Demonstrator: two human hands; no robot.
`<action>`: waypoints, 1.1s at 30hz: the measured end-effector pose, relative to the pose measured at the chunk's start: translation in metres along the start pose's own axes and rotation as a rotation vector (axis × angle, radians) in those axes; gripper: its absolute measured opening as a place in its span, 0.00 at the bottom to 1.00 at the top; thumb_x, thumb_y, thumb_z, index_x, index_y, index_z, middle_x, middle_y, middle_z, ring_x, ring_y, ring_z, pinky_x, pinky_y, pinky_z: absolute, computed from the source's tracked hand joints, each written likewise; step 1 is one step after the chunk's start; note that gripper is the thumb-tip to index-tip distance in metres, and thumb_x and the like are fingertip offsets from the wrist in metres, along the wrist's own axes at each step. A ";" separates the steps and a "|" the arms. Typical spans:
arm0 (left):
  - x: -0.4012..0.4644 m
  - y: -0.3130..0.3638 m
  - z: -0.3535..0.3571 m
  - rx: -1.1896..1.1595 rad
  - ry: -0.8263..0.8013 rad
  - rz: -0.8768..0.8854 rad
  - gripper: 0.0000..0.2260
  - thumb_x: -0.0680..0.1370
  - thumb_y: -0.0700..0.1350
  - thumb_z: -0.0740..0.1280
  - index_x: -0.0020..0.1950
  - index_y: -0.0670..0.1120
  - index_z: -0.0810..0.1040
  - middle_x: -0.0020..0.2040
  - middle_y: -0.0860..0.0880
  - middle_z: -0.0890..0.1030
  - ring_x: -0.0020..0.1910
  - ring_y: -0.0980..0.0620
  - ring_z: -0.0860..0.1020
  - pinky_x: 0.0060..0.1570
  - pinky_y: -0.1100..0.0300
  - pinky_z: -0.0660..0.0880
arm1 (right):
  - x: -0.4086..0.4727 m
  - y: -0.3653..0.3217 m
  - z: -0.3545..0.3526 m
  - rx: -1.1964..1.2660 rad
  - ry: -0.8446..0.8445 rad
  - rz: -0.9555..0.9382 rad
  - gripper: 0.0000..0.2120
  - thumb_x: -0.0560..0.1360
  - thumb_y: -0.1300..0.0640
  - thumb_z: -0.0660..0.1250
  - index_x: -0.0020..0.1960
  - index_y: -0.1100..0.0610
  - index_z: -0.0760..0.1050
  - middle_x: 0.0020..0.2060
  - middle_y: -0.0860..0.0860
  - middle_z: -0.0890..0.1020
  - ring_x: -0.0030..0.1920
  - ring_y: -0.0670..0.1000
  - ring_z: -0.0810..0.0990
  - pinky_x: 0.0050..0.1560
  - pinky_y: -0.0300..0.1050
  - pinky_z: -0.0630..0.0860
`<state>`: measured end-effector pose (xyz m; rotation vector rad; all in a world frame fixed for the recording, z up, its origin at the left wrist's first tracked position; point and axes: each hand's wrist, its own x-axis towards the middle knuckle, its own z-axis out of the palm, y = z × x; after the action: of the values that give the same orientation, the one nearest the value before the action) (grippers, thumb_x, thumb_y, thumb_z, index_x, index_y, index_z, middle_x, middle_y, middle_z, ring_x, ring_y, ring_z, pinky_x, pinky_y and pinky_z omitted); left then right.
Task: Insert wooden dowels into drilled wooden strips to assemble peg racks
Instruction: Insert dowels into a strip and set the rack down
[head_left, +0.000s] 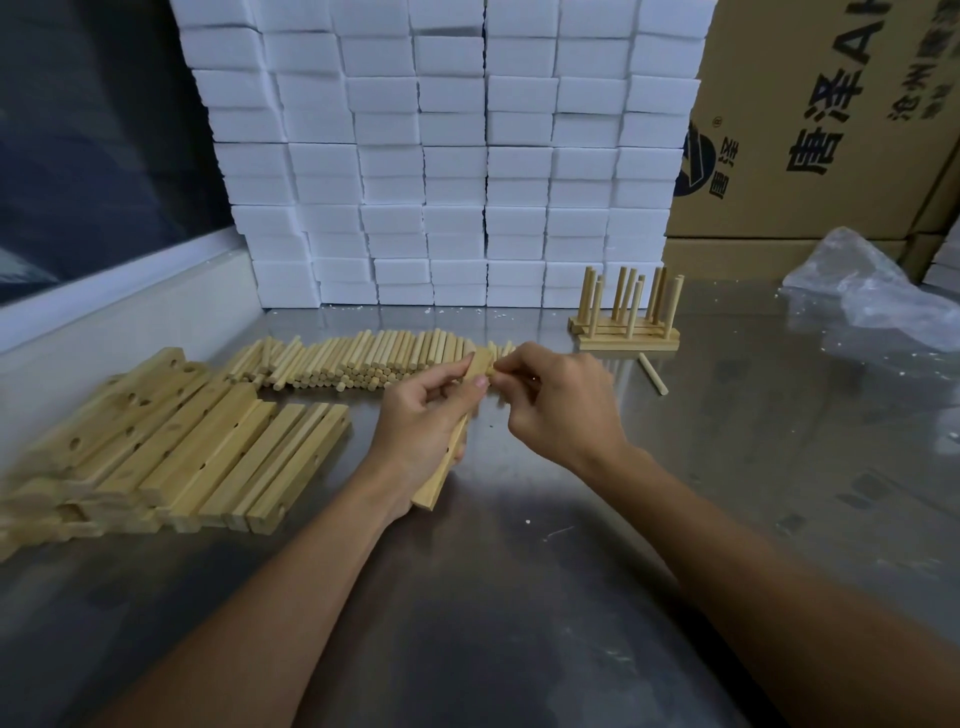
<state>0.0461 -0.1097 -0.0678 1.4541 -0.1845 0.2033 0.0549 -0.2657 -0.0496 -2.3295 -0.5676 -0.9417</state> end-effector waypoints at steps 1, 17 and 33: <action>0.000 0.000 -0.001 0.018 -0.008 0.011 0.14 0.77 0.44 0.72 0.62 0.50 0.80 0.35 0.49 0.77 0.25 0.54 0.70 0.23 0.61 0.69 | 0.002 -0.001 0.000 0.055 -0.035 0.052 0.05 0.76 0.56 0.70 0.49 0.56 0.83 0.37 0.50 0.86 0.38 0.52 0.84 0.41 0.52 0.81; 0.004 0.005 0.002 -0.028 -0.008 -0.010 0.07 0.76 0.47 0.74 0.49 0.59 0.85 0.34 0.47 0.79 0.27 0.54 0.72 0.23 0.62 0.70 | 0.007 -0.013 -0.005 -0.150 -0.009 0.105 0.07 0.77 0.51 0.66 0.47 0.54 0.79 0.33 0.51 0.82 0.35 0.58 0.80 0.36 0.49 0.76; 0.002 0.007 0.003 0.001 -0.024 0.024 0.11 0.76 0.45 0.72 0.58 0.54 0.82 0.44 0.41 0.79 0.29 0.56 0.74 0.24 0.62 0.70 | 0.023 -0.014 -0.013 0.242 -0.195 0.434 0.11 0.78 0.51 0.67 0.38 0.52 0.78 0.32 0.49 0.81 0.37 0.51 0.80 0.41 0.48 0.77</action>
<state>0.0460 -0.1117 -0.0598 1.4565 -0.2214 0.2051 0.0562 -0.2594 -0.0205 -2.2068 -0.2165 -0.4242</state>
